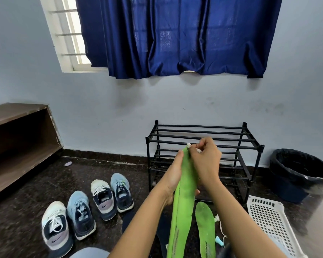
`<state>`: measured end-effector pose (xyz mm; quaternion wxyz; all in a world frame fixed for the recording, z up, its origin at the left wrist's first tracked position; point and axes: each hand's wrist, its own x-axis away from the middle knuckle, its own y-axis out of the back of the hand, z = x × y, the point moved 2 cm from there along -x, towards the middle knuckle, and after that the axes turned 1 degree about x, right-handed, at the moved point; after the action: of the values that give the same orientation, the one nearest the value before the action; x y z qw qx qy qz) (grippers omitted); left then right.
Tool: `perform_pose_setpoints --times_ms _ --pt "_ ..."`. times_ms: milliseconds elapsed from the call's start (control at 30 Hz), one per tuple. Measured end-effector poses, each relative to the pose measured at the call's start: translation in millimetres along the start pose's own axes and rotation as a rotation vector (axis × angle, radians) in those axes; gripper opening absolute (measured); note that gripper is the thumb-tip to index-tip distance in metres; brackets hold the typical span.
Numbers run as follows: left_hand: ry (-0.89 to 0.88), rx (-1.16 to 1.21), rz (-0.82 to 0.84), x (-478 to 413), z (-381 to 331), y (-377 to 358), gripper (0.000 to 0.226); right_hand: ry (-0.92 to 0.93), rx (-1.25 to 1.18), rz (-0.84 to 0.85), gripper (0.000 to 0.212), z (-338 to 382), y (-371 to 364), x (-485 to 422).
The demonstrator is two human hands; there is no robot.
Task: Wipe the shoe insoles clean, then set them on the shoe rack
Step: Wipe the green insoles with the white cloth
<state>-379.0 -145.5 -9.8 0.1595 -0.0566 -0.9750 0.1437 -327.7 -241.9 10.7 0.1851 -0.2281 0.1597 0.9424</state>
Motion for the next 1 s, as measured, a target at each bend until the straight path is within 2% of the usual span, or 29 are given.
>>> perform_pose_setpoints --times_ms 267,533,800,867,1000 --pt "-0.022 0.058 -0.021 -2.7 -7.3 8.5 0.070 0.130 -0.017 0.180 0.023 7.1 -12.5 20.8" --pt "0.020 0.031 0.032 -3.3 -2.6 5.6 0.076 0.033 -0.025 0.044 0.021 1.3 -4.3 4.1" --pt "-0.045 0.088 -0.029 -3.5 -9.1 13.3 0.064 0.143 -0.031 0.223 0.027 8.3 -13.2 26.1" --pt "-0.027 0.079 -0.015 -2.1 -8.2 12.2 0.069 0.128 -0.026 0.196 0.025 8.8 -11.6 21.5" --pt "0.011 0.071 0.018 -2.5 -2.2 6.3 0.075 0.124 0.037 0.038 0.023 5.9 -5.1 7.1"
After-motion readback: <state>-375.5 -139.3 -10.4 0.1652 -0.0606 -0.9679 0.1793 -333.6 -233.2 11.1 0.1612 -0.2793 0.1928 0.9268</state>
